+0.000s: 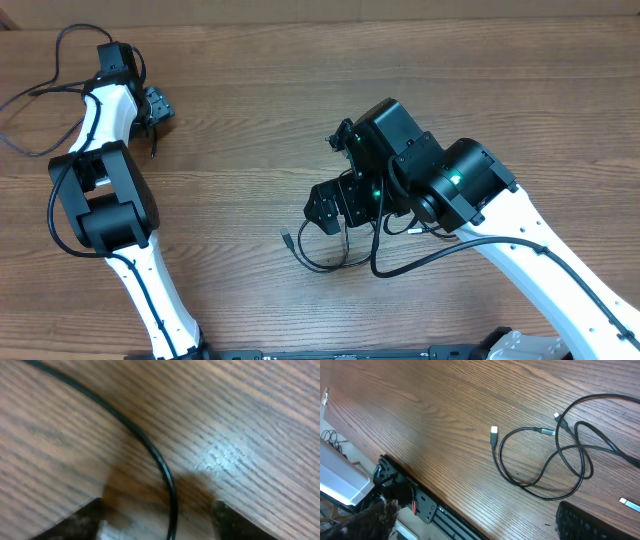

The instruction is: Untangle cables

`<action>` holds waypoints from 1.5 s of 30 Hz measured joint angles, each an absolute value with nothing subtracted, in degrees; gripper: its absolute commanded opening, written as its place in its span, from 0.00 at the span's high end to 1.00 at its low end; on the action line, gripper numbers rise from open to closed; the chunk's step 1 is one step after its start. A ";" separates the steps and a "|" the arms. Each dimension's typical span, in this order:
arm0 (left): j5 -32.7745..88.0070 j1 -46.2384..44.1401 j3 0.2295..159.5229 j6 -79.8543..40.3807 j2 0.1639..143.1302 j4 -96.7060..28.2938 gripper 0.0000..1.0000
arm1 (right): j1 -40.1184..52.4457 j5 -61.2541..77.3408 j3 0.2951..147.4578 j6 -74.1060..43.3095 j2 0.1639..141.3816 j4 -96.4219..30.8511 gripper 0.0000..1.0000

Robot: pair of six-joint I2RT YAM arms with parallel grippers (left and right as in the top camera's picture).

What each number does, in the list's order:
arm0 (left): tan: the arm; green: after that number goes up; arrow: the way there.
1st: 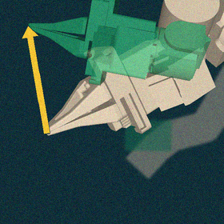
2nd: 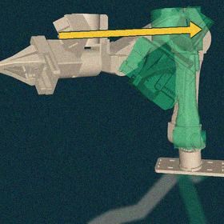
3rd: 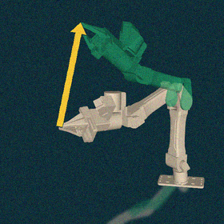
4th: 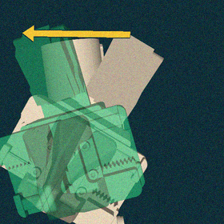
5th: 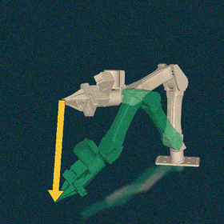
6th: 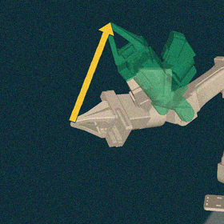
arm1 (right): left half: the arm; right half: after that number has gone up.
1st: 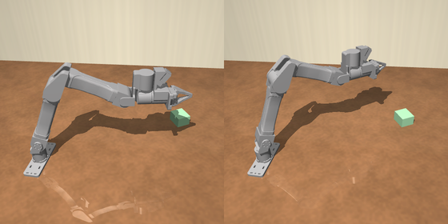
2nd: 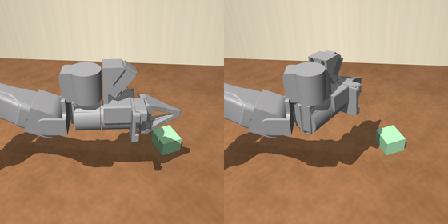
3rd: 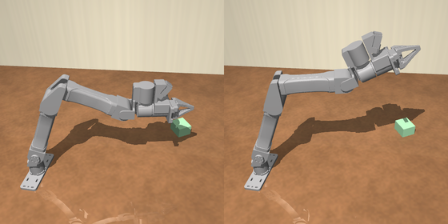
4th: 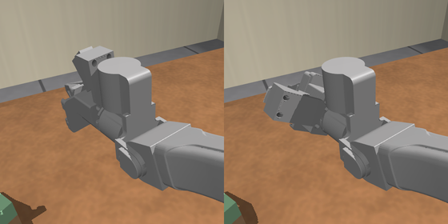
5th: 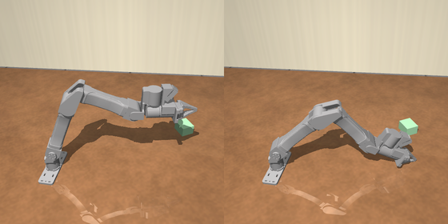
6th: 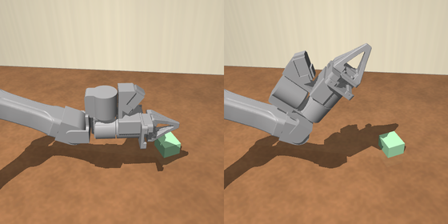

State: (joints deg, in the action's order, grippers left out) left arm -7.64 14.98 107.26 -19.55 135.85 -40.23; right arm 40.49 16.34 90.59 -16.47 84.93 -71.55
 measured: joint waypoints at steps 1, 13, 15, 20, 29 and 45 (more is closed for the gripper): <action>-7.64 14.96 107.35 -19.70 135.94 -39.99 0.86 | 40.49 16.34 90.59 -16.47 84.93 -71.57 0.00; -2.81 15.33 115.00 -20.27 139.48 -39.05 0.96 | 40.49 16.34 90.59 -16.47 84.93 -71.66 0.00; -0.93 15.62 119.09 -22.09 140.33 -39.48 0.96 | 40.49 16.34 90.59 -16.47 84.93 -72.07 0.00; 3.62 17.50 132.40 -28.58 140.55 -38.24 0.96 | 40.49 16.36 90.59 -16.60 84.93 -73.14 0.00; 4.03 21.50 135.24 -26.22 140.09 -43.13 0.00 | 40.49 16.38 90.59 -17.85 84.93 -73.23 0.00; -2.37 36.38 134.34 -26.61 140.92 -62.81 0.00 | 40.49 16.53 90.59 -18.00 84.93 -72.01 0.00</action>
State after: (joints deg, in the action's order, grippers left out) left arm -2.37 36.38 134.34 -26.61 140.92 -62.81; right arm 40.49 16.53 90.59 -18.00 84.93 -72.01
